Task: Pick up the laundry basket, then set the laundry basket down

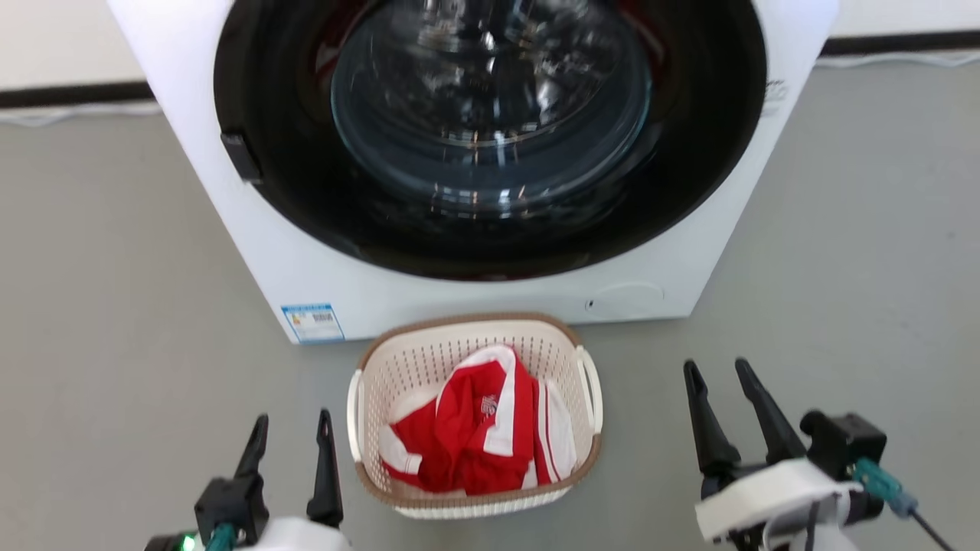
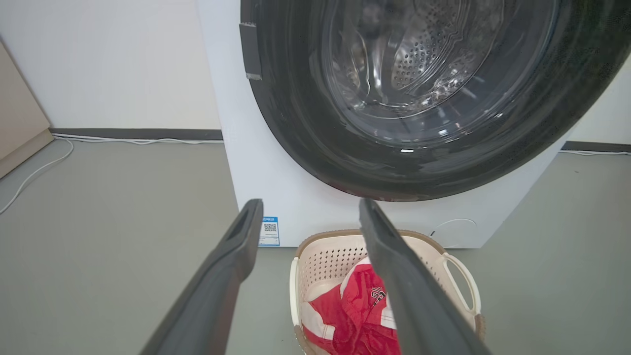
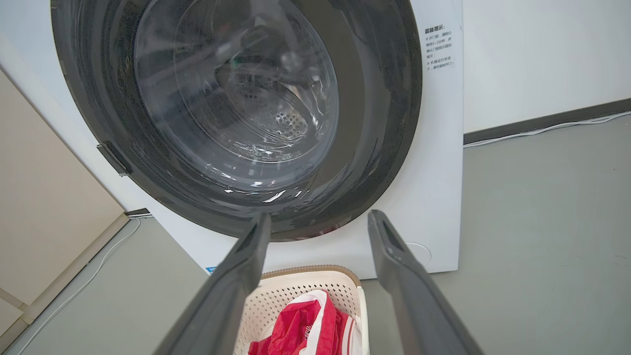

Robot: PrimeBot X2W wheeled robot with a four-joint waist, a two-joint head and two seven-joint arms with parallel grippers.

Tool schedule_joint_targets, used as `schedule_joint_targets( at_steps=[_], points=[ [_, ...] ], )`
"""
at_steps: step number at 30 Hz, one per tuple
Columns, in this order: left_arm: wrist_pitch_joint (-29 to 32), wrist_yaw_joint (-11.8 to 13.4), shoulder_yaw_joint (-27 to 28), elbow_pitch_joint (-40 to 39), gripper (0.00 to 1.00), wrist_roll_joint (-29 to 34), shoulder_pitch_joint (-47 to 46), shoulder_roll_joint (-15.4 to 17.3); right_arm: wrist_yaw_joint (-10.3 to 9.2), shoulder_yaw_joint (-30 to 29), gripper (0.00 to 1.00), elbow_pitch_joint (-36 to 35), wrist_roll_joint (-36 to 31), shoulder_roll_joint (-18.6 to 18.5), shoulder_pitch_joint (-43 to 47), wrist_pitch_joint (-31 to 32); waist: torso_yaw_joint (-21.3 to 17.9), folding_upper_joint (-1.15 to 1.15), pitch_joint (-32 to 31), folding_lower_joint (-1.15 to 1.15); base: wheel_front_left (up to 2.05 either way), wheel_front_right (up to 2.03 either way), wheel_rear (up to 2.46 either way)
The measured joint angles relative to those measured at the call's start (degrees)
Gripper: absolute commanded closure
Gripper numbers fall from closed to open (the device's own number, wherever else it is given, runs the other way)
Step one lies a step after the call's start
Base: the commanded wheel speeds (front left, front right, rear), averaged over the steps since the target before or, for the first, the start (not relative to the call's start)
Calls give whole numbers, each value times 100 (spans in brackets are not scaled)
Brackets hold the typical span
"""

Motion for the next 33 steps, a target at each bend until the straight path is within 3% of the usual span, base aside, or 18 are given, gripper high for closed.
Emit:
schedule_joint_targets(
  at_steps=[15, 33],
  points=[
    [0, 52, 3, -661, 0, 8, 1021, 10, 0, -170, 0, -779, 66, 26, 1244, 0, -120, 0, -703, 0, 0, 0, 0],
    [0, 44, 38, -776, 0, 192, 1088, 27, 0, -174, 0, -820, 65, 32, 1296, 0, -104, 0, -865, 0, 0, 0, 0]
  ],
)
